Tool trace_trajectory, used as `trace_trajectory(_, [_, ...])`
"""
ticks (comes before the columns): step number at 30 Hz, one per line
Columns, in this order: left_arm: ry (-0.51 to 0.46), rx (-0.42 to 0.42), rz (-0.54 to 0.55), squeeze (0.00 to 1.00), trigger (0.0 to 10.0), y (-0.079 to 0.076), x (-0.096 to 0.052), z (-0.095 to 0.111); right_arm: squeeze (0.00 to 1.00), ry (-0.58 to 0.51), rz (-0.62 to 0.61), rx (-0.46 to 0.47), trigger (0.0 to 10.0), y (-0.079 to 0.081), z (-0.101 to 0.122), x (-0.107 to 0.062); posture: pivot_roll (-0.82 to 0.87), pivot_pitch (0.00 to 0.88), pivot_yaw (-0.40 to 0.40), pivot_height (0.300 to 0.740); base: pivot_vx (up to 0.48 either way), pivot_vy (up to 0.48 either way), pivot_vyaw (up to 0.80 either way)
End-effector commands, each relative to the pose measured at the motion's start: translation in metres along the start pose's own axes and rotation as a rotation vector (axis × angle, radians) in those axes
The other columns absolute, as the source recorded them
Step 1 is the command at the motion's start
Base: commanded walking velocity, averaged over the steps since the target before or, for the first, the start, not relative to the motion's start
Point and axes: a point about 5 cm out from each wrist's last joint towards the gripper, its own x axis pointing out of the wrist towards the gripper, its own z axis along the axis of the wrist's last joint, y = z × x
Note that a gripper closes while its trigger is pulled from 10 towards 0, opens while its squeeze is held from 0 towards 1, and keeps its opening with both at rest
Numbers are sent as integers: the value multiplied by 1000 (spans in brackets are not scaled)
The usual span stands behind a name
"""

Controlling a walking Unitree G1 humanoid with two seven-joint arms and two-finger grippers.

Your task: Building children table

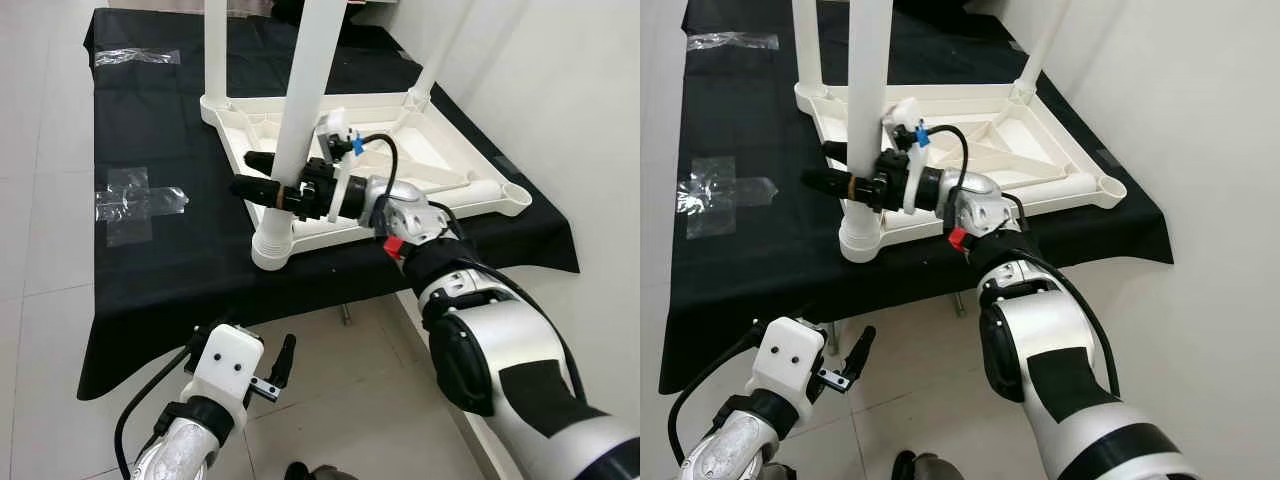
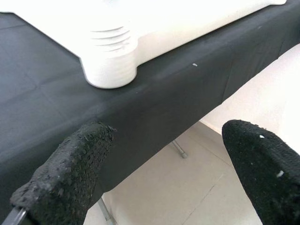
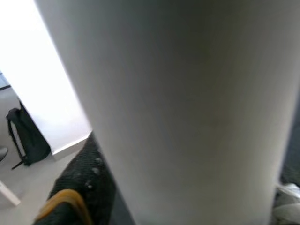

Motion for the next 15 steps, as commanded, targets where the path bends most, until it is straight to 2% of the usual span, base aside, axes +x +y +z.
trace_trajectory(1, [15, -17, -12, 0, 10000, -4, -2, -1, 0, -1, 13, -34, 2235, 3, 6, 10, 182, 181, -228, 740, 0, 0, 0])
trace_trajectory(2, [15, -17, -12, 0, 10000, -4, -2, -1, 0, -18, -14, -35, 0, 3, 8, 12, 182, 181, -228, 740, 0, 0, 0])
trace_trajectory(5, [15, -18, -11, 0, 10000, -4, -2, -1, 0, -68, -80, -38, 0, 0, 11, 14, 180, 180, -229, 740, 0, 0, 0])
trace_trajectory(8, [14, -20, -11, 0, 10000, -5, -2, -1, 0, -84, -284, -8, 0, -8, 7, 13, 173, 179, -225, 740, 0, 0, 0])
trace_trajectory(10, [14, -20, -11, 0, 10000, -4, -2, -1, 0, -85, -327, -3, 0, -10, 6, 13, 172, 182, -222, 740, 0, 0, 0])
trace_trajectory(11, [14, -21, -13, 0, 10000, -4, -1, -1, 0, -104, -420, 11, 0, -14, 6, 12, 168, 178, -219, 740, 0, 0, 0])
trace_trajectory(14, [14, -21, -14, 0, 10000, -4, -1, -1, 0, -119, -482, 20, 0, -16, 6, 11, 168, 178, -219, 740, 0, 0, 0])
trace_trajectory(15, [13, -20, -16, 0, 10000, -4, -1, -1, 0, -122, -598, 8, 0, -19, 5, 9, 163, 177, -220, 740, 0, 0, 0])
